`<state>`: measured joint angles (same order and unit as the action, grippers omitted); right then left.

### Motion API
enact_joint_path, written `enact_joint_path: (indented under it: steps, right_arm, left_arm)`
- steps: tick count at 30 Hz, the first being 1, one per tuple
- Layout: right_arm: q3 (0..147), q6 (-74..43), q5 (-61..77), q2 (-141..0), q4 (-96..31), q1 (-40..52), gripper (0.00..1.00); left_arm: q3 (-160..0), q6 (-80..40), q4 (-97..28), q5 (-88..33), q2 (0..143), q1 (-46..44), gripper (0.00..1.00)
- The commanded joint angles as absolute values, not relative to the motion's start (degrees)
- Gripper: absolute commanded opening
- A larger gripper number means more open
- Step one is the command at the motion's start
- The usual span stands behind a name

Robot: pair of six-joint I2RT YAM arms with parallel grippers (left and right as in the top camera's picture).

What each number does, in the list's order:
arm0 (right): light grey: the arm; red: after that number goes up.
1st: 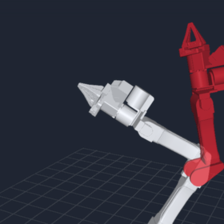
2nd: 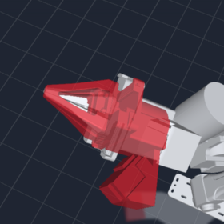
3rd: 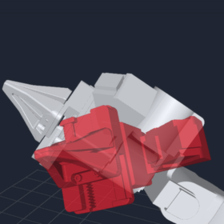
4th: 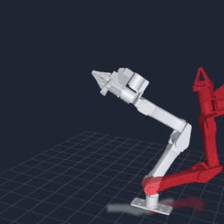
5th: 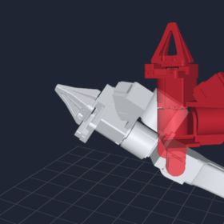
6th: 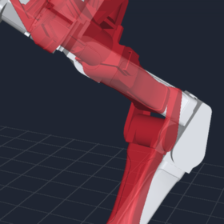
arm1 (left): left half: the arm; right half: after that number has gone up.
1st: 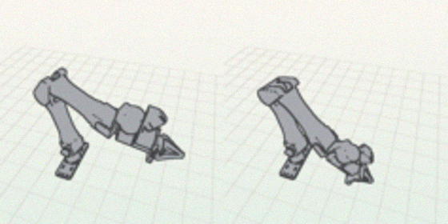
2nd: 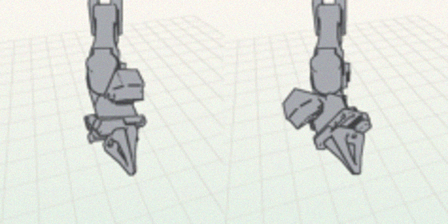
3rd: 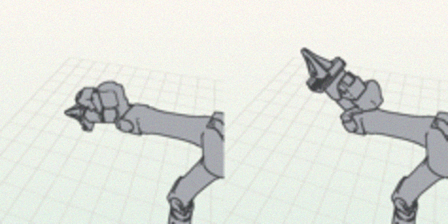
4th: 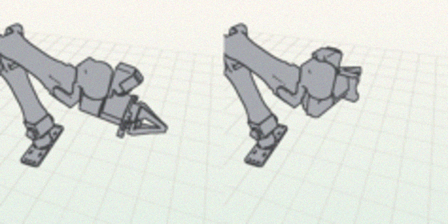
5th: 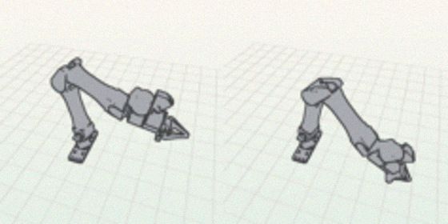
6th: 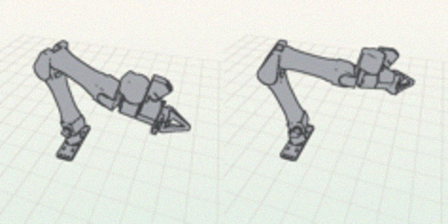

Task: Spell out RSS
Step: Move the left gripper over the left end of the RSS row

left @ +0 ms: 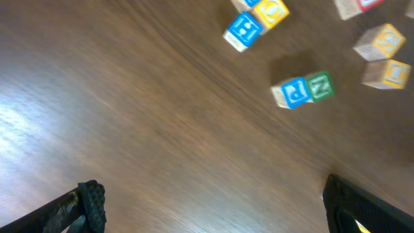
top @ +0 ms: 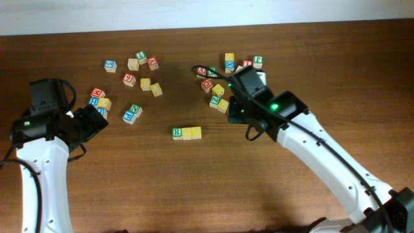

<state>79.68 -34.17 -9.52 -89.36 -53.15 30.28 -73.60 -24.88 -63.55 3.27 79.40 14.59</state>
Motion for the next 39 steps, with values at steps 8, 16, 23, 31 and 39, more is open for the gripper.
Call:
enact_joint_path:
  steps: [8,16,23,31,39]
  right_arm:
    - [79.8,-33.2,-6.8,-88.6,-53.9,26.6,0.04]
    - [79.8,-33.2,-6.2,-88.6,-54.3,26.6,0.04]
    - [79.7,-33.2,-6.2,-88.7,-54.7,26.6,0.04]
    - [79.7,-33.2,-6.2,-88.7,-55.7,26.6,0.04]
    - [79.7,-33.2,-6.2,-89.1,-56.6,26.6,0.04]
  left_arm:
    - [-73.2,-17.5,-53.0,-20.2,82.1,10.0,0.76]
    - [-73.2,-13.6,-42.2,-14.2,93.6,-4.4,0.32]
    - [-73.2,-15.6,-35.5,-2.9,100.7,-15.5,0.00]
    - [-73.2,-20.6,-35.9,3.9,107.6,-21.6,0.00]
    - [-73.2,-21.2,-37.1,6.9,109.1,-21.6,0.00]
